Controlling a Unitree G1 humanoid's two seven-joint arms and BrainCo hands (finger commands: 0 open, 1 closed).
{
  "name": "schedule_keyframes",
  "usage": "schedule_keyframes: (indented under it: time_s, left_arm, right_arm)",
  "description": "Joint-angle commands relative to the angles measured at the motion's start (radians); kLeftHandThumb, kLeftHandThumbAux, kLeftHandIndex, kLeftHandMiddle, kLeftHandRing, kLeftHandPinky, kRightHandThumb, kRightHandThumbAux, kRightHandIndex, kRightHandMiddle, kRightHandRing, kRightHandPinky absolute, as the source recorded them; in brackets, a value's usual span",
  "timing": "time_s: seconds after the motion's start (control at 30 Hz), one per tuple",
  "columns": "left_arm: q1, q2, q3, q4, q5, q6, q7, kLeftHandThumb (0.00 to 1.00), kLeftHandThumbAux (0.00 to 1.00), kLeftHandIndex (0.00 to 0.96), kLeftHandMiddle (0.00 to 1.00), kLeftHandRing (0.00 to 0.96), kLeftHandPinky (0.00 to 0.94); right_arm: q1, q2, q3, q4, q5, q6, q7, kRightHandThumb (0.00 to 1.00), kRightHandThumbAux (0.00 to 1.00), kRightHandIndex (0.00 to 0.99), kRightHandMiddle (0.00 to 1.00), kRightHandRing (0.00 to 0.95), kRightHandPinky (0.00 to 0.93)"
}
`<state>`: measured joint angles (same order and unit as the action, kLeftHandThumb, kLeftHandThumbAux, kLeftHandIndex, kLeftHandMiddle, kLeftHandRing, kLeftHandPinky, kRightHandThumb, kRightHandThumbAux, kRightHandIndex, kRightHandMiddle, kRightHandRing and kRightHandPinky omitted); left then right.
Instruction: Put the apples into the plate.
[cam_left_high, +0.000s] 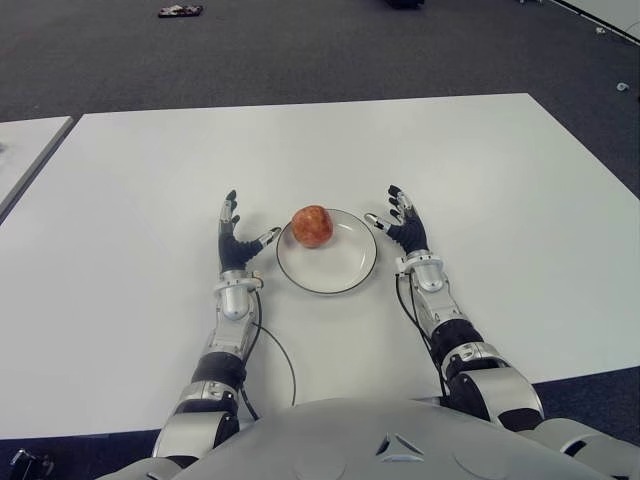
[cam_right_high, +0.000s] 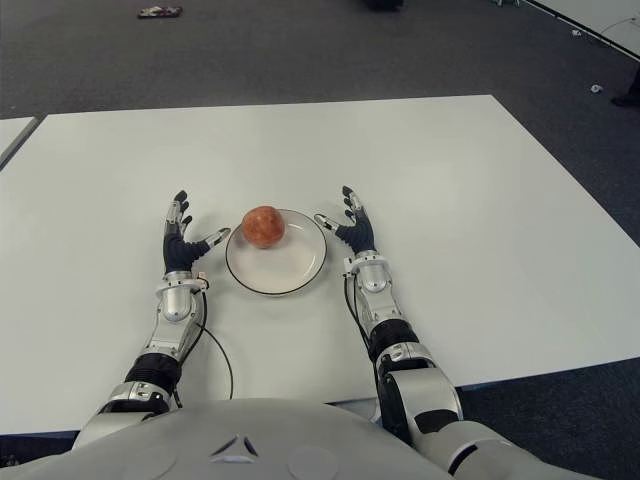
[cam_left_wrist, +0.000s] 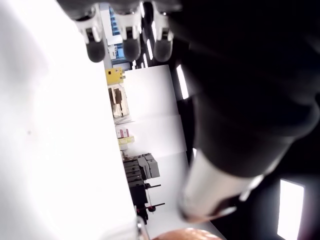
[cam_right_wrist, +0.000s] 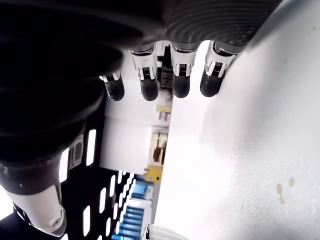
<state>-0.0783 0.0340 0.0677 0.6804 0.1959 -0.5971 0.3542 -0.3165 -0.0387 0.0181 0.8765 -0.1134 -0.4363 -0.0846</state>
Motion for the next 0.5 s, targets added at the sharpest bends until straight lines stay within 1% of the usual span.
schedule_keyframes:
  time_s: [0.03,0.1,0.3,0.4,0.5]
  left_arm:
    - [0.008,-0.016,-0.004,0.097,-0.004,-0.003,0.016,0.0,0.345,0.0,0.0,0.0,0.0]
    - [-0.001,-0.019,-0.004,0.126,-0.008,-0.019,0.015,0.0,0.34,0.0,0.0,0.0,0.0]
    - [-0.01,-0.019,-0.008,0.144,-0.027,-0.047,-0.01,0.0,0.337,0.0,0.0,0.0,0.0]
    - [-0.005,-0.026,-0.021,0.106,-0.024,-0.036,-0.013,0.0,0.337,0.0,0.0,0.0,0.0]
    - [0.0,-0.021,-0.025,0.098,-0.024,-0.039,-0.02,0.0,0.336,0.0,0.0,0.0,0.0]
  right_arm:
    - [0.046,0.006,-0.012,0.031,0.013,0.063,-0.004,0.125,0.701,0.001,0.02,0.028,0.068]
    - [0.045,0.008,-0.017,0.031,0.015,0.065,-0.011,0.129,0.702,0.002,0.019,0.028,0.07]
    - [0.045,0.011,-0.028,0.03,0.015,0.066,-0.03,0.138,0.703,0.0,0.016,0.031,0.07]
    - [0.043,0.012,-0.035,0.036,0.014,0.064,-0.04,0.141,0.703,0.0,0.013,0.028,0.058]
    - [0.038,0.012,-0.041,0.045,0.014,0.06,-0.047,0.143,0.702,0.0,0.012,0.026,0.05]
